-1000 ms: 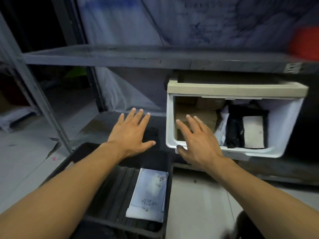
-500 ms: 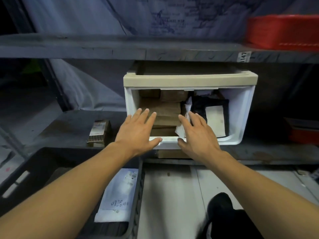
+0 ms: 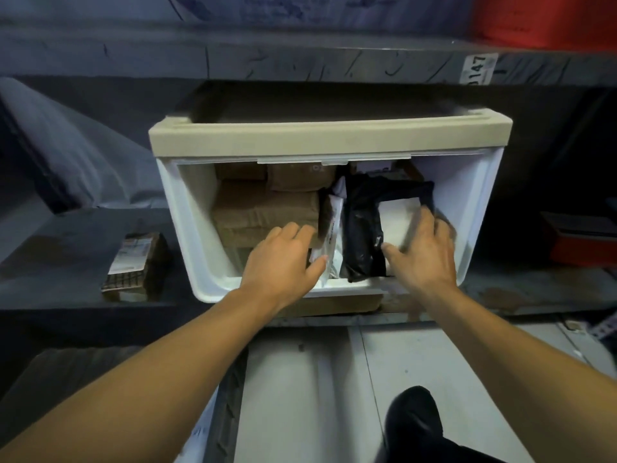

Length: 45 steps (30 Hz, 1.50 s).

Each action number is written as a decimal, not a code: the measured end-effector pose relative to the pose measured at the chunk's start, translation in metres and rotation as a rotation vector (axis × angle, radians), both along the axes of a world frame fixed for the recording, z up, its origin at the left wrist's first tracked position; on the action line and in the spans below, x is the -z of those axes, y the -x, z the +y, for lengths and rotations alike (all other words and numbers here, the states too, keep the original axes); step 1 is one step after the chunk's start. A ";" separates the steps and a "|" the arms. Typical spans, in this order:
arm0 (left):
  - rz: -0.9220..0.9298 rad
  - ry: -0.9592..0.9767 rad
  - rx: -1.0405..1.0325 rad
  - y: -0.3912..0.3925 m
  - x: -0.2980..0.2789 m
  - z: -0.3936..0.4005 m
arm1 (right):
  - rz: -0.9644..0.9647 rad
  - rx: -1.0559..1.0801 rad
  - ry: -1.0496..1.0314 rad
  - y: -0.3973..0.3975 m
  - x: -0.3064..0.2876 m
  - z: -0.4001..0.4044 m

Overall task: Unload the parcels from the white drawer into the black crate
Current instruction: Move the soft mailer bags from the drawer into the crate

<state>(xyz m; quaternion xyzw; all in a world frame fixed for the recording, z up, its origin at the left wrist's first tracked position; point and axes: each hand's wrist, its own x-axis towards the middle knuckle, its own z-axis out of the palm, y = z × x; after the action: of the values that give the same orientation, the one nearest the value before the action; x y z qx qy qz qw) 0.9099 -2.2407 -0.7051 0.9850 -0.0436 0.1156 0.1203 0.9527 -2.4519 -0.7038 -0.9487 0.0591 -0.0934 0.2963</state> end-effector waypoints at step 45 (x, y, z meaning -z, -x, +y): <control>0.365 1.396 -0.019 0.060 -0.062 0.008 | 0.014 -0.119 -0.648 0.093 -0.078 0.053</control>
<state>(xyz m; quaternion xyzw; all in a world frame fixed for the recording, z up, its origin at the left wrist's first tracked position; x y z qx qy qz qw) 0.8501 -2.2327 -0.6426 0.6824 0.0698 -0.0487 0.7260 0.8592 -2.3994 -0.6256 -0.8074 0.0325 -0.0456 0.5873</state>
